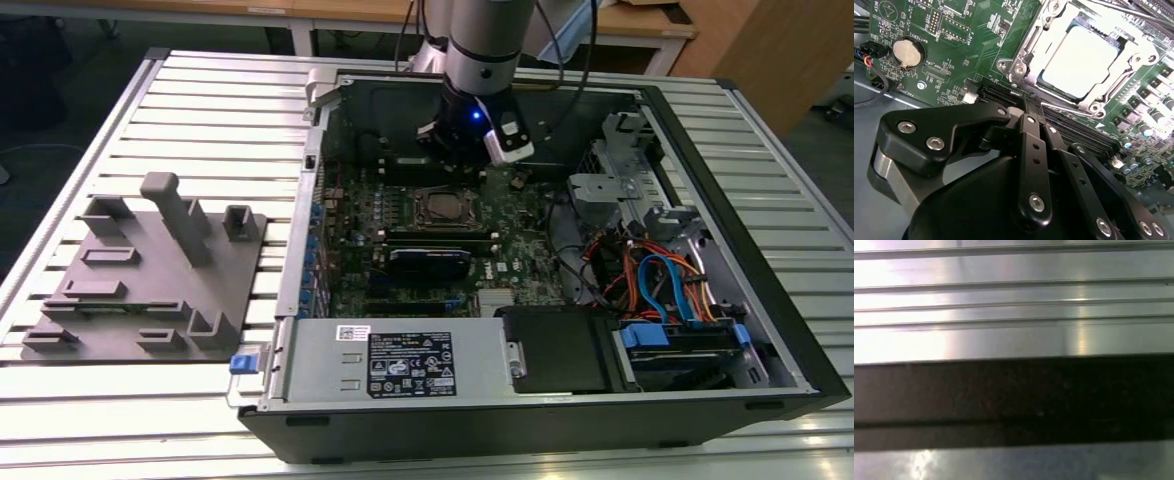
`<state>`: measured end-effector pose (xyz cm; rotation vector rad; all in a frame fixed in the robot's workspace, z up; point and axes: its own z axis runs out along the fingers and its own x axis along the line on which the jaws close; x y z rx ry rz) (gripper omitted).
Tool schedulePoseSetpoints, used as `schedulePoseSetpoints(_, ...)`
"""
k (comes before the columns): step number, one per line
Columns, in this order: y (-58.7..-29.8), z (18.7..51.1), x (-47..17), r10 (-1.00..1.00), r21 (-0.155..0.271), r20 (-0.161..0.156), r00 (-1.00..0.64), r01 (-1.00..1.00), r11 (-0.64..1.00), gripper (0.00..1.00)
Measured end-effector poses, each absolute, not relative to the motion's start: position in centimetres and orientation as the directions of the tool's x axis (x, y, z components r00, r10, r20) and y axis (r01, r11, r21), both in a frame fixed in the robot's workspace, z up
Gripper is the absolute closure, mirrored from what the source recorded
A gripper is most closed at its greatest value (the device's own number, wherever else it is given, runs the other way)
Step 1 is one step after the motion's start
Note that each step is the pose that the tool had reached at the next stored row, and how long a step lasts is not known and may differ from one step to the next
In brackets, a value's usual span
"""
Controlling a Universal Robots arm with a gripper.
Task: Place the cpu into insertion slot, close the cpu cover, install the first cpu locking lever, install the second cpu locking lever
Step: 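Install the first cpu locking lever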
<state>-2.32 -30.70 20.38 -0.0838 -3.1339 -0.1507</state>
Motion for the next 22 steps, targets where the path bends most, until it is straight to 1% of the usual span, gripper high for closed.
schedulePoseSetpoints(22, -30.71, 19.99, -2.28, 0.053, 0.096, 0.006, -0.999, 0.054, 0.994, 0.9)
